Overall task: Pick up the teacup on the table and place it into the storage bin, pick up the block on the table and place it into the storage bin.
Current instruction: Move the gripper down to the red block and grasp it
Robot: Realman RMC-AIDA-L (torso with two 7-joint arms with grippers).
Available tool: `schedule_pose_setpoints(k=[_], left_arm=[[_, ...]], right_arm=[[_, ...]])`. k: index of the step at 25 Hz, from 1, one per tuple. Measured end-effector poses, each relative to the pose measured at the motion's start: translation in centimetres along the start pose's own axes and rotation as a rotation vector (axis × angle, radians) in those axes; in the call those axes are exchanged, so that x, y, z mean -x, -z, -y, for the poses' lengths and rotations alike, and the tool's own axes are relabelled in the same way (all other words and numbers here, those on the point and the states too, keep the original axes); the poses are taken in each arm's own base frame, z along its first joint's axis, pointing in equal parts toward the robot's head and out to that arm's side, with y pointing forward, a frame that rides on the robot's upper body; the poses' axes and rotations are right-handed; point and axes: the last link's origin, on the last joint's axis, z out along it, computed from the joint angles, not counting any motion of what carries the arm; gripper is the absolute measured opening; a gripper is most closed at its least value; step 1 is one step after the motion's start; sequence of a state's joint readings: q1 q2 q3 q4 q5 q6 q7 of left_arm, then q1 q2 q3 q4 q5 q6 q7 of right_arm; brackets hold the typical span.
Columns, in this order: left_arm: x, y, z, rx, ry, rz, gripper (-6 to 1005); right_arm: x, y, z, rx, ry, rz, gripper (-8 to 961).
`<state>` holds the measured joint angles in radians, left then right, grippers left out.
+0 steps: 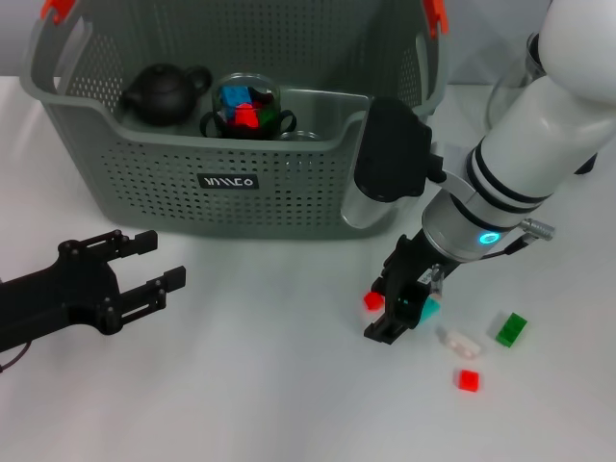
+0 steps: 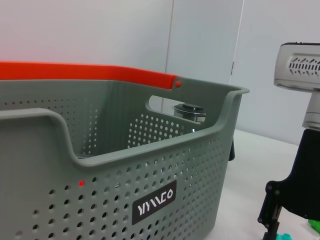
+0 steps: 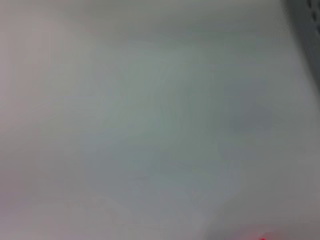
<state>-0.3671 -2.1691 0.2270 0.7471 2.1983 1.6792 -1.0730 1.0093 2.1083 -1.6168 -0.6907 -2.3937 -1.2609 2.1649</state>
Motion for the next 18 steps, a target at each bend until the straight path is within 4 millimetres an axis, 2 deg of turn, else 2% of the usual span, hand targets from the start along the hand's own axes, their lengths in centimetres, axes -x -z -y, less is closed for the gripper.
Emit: schedule_pose_setpoints(k=[18], left_arm=[[0.22,0.08,0.03,-0.011,0.005,0.006,614]], right_arm=[[0.26,-0.46,0.42,-0.040,0.013,0.028,601]])
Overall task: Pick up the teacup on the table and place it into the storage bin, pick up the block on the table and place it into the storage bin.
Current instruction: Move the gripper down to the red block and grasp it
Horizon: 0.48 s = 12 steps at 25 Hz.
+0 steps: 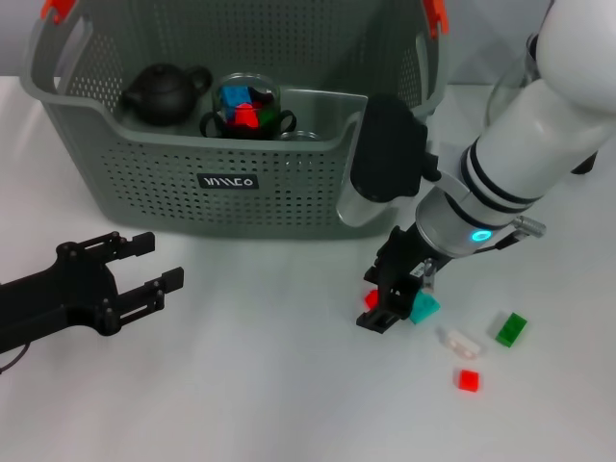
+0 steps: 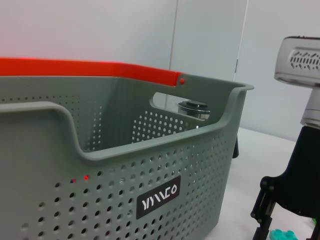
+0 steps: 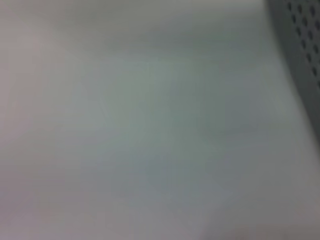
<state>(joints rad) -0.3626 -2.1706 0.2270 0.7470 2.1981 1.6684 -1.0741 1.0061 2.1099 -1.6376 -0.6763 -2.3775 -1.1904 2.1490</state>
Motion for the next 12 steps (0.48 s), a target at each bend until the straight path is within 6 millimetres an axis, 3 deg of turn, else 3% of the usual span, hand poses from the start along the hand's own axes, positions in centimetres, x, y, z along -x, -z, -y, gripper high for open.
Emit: schedule_pose_setpoints(k=[12], left_arm=[[0.08,0.06,-0.02,-0.002,0.001,0.002,614]], right_arm=[[-0.01,-0.29,-0.15,0.012,-0.014,0.008,587]])
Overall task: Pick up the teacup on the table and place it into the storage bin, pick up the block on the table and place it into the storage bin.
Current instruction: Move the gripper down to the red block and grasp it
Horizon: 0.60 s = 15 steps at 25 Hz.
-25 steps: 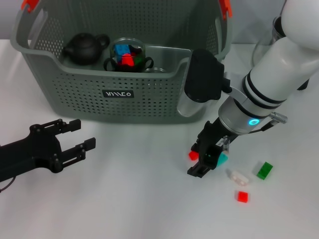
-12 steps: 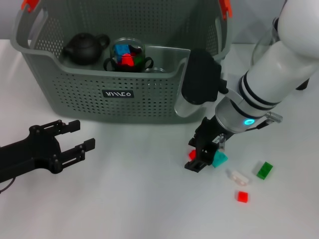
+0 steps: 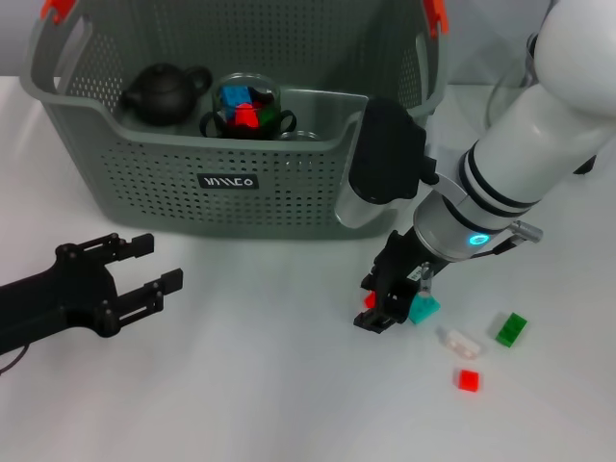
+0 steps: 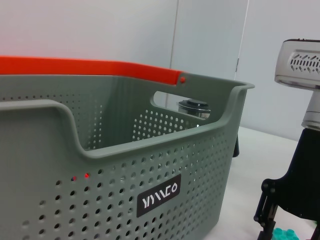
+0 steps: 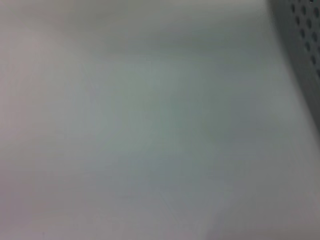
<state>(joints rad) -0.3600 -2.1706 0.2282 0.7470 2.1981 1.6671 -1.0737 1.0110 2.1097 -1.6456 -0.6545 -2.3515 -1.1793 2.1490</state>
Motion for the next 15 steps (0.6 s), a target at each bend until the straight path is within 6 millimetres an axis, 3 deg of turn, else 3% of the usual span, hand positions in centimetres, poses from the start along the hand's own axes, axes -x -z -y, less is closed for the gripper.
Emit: schedule_pose_setpoints(k=[2,8,15], left_arm=[[0.05,0.05,-0.02,-0.001,0.002,0.000,614],[0.08,0.09,-0.03,-0.002,0.004,0.000,614],[0.02,0.04,0.00,-0.001,0.002,0.000,614]], right_arm=[[-0.06,-0.06,-0.05,0.003,-0.002,-0.003,585],[-0.11,-0.05,-0.06,0.006,-0.012,-0.006,366],[-0.14,0.06,-0.02,0.006,-0.010,-0.012,249]])
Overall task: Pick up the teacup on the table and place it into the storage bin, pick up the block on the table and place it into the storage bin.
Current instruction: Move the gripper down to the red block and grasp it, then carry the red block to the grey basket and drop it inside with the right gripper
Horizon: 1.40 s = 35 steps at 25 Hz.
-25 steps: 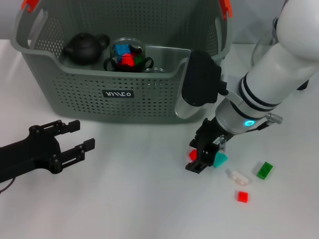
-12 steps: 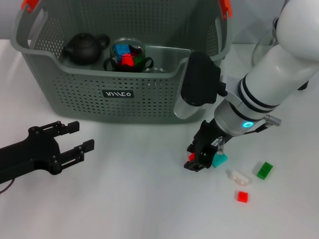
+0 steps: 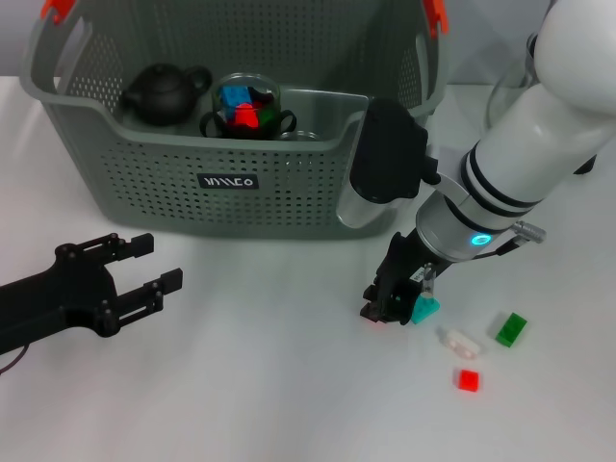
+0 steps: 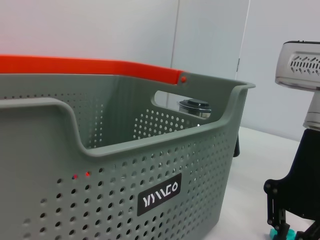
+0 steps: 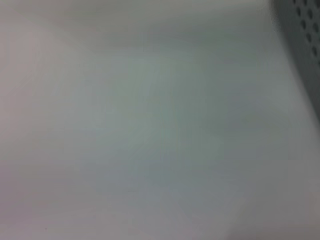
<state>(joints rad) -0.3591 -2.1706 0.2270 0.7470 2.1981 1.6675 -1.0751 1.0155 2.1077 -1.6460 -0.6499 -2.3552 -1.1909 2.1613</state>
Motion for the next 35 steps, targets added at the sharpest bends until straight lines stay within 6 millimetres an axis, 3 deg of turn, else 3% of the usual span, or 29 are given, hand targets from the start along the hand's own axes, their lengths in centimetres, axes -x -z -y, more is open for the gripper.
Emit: schedule_pose_setpoints(k=[4,10,16,23,27,31,35], left_arm=[[0.0,0.0,0.0,0.001,0.000,0.000,614],[0.0,0.0,0.0,-0.001,0.001,0.000,613],[0.0,0.1,0.0,-0.002,0.002,0.000,613],[-0.2,-0.1,0.2,0.001,-0.006,-0.004,613],[-0.4,-0.2,0.2,0.005,-0.011,-0.005,613],[-0.5,-0.4,0.2,0.009,-0.013,-0.006,614],[-0.5,-0.4,0.2,0.011,-0.013,-0.006,614]], right_arm=[[0.1,0.1,0.0,0.000,0.001,0.003,182],[0.5,1.5,-0.3,0.047,-0.001,0.047,182],[-1.0,7.3,-0.2,0.147,-0.028,0.282,181],[-4.8,15.1,-0.3,0.270,-0.019,0.752,181],[-6.1,18.1,-0.9,0.284,0.030,1.002,181],[-5.4,19.4,-0.5,0.236,0.030,1.141,182],[-2.5,20.7,1.6,0.150,-0.053,1.173,182]])
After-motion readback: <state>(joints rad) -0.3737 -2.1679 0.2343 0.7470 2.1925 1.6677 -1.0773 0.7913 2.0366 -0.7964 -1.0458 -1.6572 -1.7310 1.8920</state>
